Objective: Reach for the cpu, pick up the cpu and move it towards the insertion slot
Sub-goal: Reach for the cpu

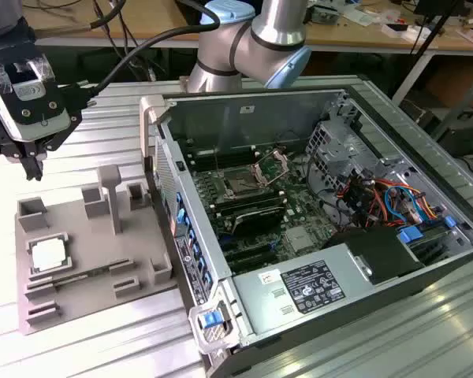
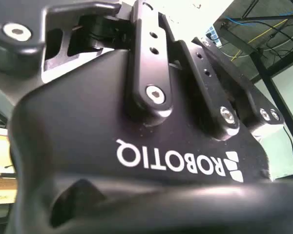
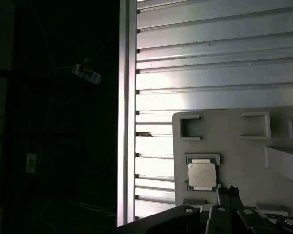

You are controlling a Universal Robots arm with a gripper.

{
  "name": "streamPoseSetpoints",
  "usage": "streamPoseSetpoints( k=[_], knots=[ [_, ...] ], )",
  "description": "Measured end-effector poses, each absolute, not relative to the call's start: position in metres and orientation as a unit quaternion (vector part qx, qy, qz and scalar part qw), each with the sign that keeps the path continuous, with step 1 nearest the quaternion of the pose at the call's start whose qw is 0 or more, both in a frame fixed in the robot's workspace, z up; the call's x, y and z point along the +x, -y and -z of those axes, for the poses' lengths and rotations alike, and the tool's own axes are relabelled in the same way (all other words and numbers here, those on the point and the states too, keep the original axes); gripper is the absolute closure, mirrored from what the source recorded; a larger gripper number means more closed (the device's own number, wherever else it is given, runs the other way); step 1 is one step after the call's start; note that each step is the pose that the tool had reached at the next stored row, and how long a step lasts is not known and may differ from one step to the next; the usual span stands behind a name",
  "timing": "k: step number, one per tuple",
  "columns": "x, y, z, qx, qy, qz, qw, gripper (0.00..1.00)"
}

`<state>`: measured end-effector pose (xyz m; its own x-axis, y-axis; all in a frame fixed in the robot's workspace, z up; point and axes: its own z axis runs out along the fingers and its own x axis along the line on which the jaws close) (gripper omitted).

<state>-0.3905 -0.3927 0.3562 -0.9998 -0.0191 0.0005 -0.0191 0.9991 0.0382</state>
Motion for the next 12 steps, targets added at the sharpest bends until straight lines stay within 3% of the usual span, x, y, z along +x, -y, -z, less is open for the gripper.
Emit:
streamPoseSetpoints(
  k=[12],
  knots=[
    [-0.3906,0.3927,-0.3528,0.01,1.0,0.019,0.0,0.89]
  ],
)
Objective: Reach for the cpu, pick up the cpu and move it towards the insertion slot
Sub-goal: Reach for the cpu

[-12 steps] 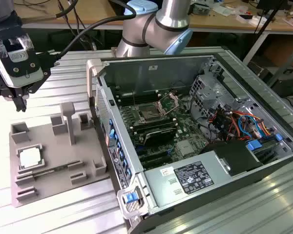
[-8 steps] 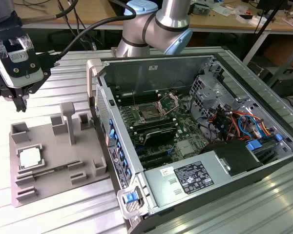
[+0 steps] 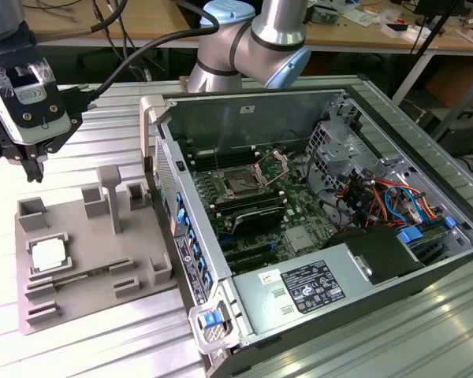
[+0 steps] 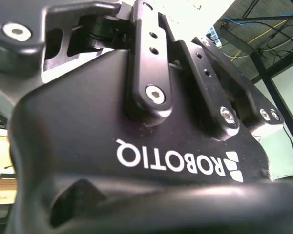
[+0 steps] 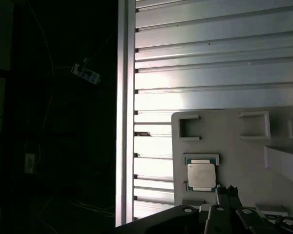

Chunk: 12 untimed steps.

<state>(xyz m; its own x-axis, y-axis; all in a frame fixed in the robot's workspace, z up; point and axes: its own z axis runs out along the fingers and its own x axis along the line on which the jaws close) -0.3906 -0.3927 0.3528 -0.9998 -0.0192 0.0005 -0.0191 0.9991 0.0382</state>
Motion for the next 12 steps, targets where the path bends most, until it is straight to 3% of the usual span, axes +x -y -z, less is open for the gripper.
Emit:
streamPoseSetpoints(
  k=[12],
  knots=[
    [-0.3906,0.3927,-0.3513,0.01,1.0,0.019,0.0,0.89]
  ],
)
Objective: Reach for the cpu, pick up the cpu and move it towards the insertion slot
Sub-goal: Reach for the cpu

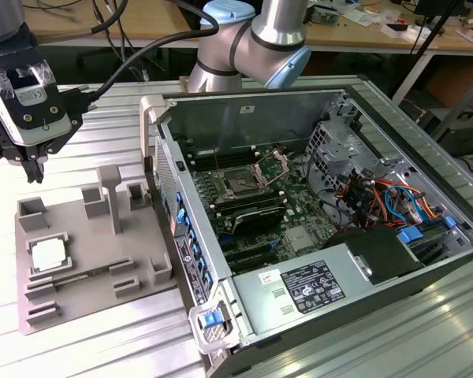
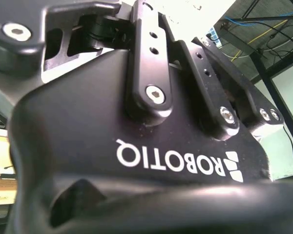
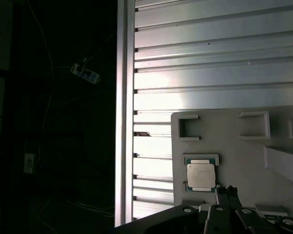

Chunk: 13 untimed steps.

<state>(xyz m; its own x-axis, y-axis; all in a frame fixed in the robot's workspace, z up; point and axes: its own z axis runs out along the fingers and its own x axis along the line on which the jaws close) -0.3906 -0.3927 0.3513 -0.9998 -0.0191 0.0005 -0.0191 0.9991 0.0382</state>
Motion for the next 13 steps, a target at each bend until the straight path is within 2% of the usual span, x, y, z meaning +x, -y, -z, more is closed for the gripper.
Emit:
streamPoseSetpoints(
  k=[13],
  knots=[
    [-0.3906,0.3927,-0.3484,0.01,1.0,0.019,0.0,0.89]
  ],
)
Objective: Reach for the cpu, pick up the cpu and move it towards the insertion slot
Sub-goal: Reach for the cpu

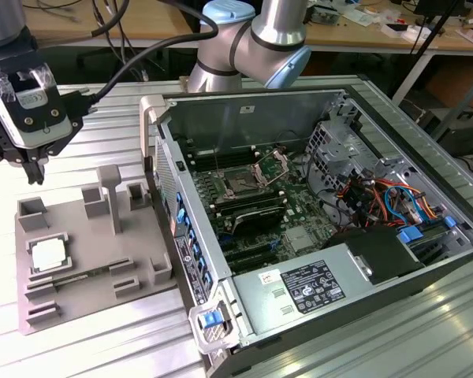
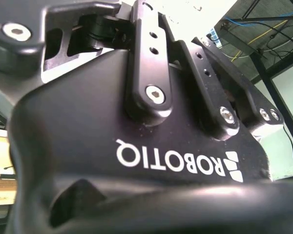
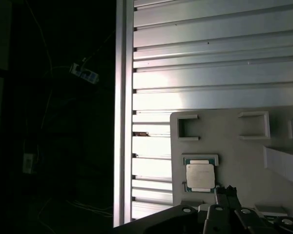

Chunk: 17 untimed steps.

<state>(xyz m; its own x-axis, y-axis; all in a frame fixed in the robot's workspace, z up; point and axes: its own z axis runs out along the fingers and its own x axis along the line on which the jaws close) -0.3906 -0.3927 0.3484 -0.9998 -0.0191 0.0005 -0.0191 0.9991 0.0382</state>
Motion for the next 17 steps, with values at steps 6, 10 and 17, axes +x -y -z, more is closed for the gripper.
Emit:
streamPoseSetpoints(
  k=[6,10,17],
  knots=[
    [-0.3906,0.3927,-0.346,0.01,1.0,0.019,0.0,0.89],
    [-0.3906,0.3927,-0.3452,0.01,1.0,0.019,0.0,0.89],
    [-0.3906,0.3927,-0.3438,0.01,1.0,0.019,0.0,0.89]
  ],
)
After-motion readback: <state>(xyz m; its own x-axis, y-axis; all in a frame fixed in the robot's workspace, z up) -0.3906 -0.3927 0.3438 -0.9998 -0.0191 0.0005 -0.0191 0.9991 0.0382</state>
